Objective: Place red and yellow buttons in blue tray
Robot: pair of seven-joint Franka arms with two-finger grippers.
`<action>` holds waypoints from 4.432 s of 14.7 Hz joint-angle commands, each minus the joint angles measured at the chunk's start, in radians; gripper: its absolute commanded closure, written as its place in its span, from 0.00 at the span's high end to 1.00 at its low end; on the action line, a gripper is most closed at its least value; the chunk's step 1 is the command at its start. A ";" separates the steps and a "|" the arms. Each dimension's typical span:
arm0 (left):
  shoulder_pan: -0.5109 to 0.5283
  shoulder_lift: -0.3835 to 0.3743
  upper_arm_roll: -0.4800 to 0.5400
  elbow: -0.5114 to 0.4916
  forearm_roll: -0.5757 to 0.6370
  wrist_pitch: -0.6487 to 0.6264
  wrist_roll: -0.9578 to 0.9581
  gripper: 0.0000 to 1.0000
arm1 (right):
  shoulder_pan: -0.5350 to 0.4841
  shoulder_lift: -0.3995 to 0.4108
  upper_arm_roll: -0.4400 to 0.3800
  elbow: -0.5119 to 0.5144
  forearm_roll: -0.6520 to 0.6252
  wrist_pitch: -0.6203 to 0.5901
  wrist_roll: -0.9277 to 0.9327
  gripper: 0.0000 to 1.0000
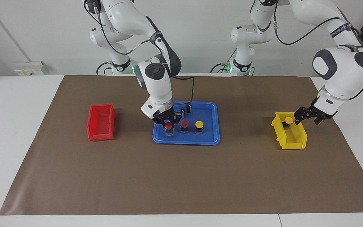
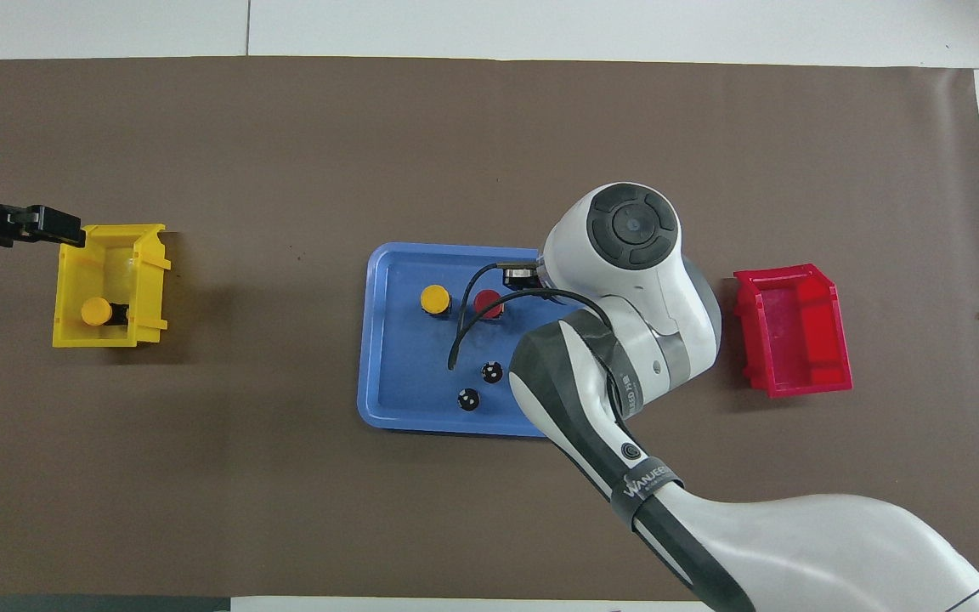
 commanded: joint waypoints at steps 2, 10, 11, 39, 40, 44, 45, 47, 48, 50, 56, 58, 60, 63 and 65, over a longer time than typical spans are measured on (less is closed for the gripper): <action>0.031 -0.049 -0.013 -0.102 0.009 0.047 0.062 0.69 | 0.006 -0.023 -0.004 -0.071 0.005 0.016 0.012 0.36; 0.016 -0.122 -0.014 -0.274 0.009 0.147 0.051 0.68 | -0.105 -0.087 -0.020 0.127 -0.090 -0.227 -0.003 1.00; 0.017 -0.127 -0.014 -0.293 0.009 0.163 0.054 0.68 | -0.137 -0.099 -0.023 0.195 -0.093 -0.319 -0.005 1.00; -0.539 -0.030 -0.031 -0.033 -0.060 0.046 -0.614 0.02 | -0.570 -0.339 -0.104 0.246 -0.098 -0.740 -0.566 1.00; -0.564 -0.020 -0.031 -0.062 -0.060 0.080 -0.628 0.02 | -0.572 -0.339 -0.104 0.246 -0.098 -0.742 -0.566 1.00; -0.616 0.039 -0.031 -0.078 -0.060 0.157 -0.683 0.02 | -0.575 -0.343 -0.102 0.240 -0.095 -0.748 -0.556 1.00; -0.624 0.042 -0.031 -0.087 -0.060 0.162 -0.686 0.02 | -0.575 -0.345 -0.102 0.235 -0.096 -0.746 -0.556 1.00; -0.630 0.048 -0.031 -0.109 -0.060 0.195 -0.688 0.02 | -0.569 -0.345 -0.102 0.235 -0.095 -0.745 -0.556 1.00; -0.632 0.053 -0.031 -0.122 -0.060 0.211 -0.688 0.02 | -0.564 -0.345 -0.099 0.237 -0.093 -0.748 -0.559 1.00; -0.635 0.063 -0.031 -0.133 -0.060 0.231 -0.688 0.02 | -0.526 -0.345 -0.099 0.235 -0.090 -0.748 -0.559 1.00; -0.616 0.062 -0.023 -0.039 -0.055 0.093 -0.671 1.00 | -0.431 -0.343 -0.098 0.235 -0.089 -0.748 -0.559 1.00; -0.563 0.054 -0.020 0.032 -0.048 -0.003 -0.653 1.00 | -0.400 -0.343 -0.098 0.235 -0.087 -0.750 -0.559 1.00; -0.494 0.050 -0.019 0.112 -0.048 -0.109 -0.569 1.00 | -0.380 -0.343 -0.098 0.234 -0.087 -0.750 -0.559 1.00; -0.377 0.047 -0.019 0.218 -0.046 -0.243 -0.428 1.00 | -0.372 -0.343 -0.098 0.235 -0.086 -0.750 -0.559 1.00; -0.310 0.019 -0.019 0.235 -0.045 -0.278 -0.349 1.00 | -0.374 -0.343 -0.099 0.234 -0.084 -0.750 -0.559 1.00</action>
